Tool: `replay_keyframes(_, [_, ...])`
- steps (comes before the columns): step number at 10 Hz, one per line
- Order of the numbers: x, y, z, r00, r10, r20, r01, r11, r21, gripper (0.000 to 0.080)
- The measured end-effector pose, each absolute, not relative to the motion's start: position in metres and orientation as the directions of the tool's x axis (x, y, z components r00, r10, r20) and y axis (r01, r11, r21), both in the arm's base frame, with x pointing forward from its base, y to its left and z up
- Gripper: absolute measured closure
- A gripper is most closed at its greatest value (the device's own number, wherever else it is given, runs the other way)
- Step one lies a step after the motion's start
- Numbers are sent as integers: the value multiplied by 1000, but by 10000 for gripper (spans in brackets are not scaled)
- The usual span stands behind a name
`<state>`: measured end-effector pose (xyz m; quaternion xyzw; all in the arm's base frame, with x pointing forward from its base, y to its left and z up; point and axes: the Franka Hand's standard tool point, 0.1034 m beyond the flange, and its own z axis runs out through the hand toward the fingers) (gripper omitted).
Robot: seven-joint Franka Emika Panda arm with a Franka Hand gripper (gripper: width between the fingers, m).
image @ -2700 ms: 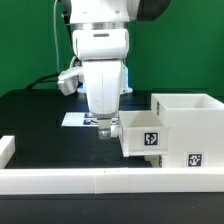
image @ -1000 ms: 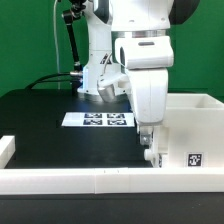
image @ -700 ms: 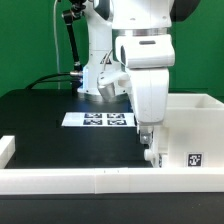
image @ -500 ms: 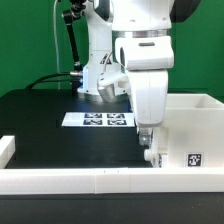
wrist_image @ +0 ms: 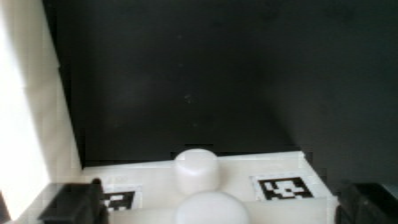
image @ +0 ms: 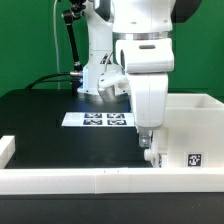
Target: Assemble drawer
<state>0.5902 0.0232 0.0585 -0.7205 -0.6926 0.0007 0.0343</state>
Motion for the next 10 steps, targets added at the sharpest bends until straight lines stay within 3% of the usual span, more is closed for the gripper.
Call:
replay_keyframes(8, [589, 28, 56, 33, 998, 49, 998, -30, -55, 151])
replay_keyframes(10, [591, 31, 61, 36, 999, 31, 997, -33, -77, 151])
